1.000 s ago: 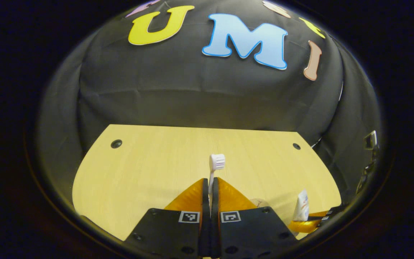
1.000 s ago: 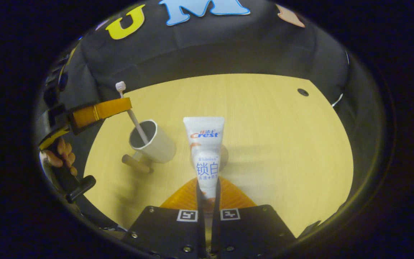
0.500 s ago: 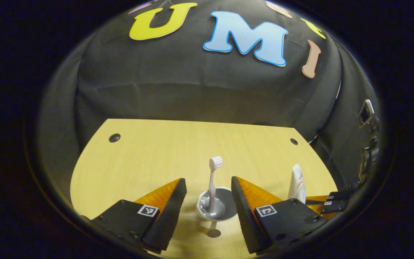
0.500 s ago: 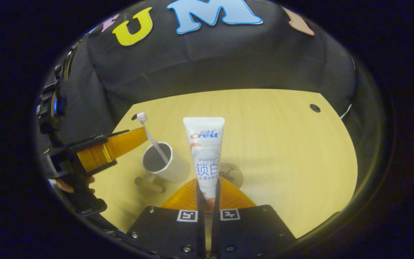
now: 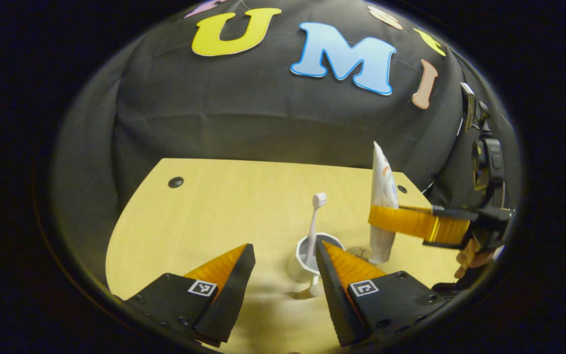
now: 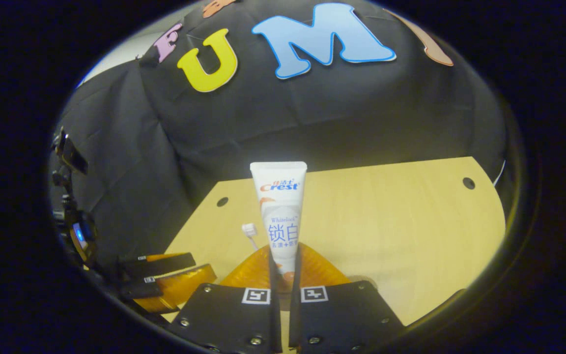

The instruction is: Put the toothbrush and toothpaste on the desktop into the cup, then pick up the cup and place it on the coaster on the desktop.

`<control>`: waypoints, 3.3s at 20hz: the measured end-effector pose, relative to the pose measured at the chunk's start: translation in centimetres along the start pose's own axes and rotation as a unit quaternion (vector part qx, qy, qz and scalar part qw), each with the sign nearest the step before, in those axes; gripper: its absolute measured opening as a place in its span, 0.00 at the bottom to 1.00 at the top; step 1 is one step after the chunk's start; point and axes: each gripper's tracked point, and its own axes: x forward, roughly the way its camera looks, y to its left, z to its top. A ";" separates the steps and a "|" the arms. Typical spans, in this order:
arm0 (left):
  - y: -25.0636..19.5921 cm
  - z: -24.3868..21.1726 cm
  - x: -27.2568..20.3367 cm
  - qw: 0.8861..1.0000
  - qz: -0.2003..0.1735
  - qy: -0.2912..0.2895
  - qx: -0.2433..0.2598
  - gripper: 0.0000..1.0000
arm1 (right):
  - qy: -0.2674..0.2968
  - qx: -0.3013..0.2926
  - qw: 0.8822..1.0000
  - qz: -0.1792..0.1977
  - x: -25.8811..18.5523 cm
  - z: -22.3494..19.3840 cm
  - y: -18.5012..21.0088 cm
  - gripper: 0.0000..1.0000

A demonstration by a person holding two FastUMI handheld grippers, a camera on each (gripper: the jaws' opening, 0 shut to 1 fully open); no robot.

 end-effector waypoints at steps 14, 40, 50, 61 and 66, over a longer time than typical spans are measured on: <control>8.2 -6.1 -9.1 0.993 0.099 0.022 -0.065 0.84 | -0.010 -0.012 1.000 -0.026 6.4 -2.1 1.6 0.08; 1.3 -6.0 -7.9 0.998 0.043 0.030 -0.035 0.83 | -0.038 -0.015 0.999 -0.021 1.9 -3.1 1.0 0.56; -3.9 -6.0 -2.5 0.994 -0.028 0.102 0.020 0.89 | -0.056 0.024 0.994 -0.087 -5.1 -2.5 -8.1 0.56; -4.9 -9.4 4.3 0.970 -0.009 0.235 0.057 0.89 | -0.012 0.083 0.976 -0.202 -14.5 -10.5 -20.3 0.56; -5.5 -10.2 6.6 0.960 -0.004 0.267 0.088 0.87 | -0.002 0.118 0.969 -0.216 -15.9 -13.0 -21.5 0.56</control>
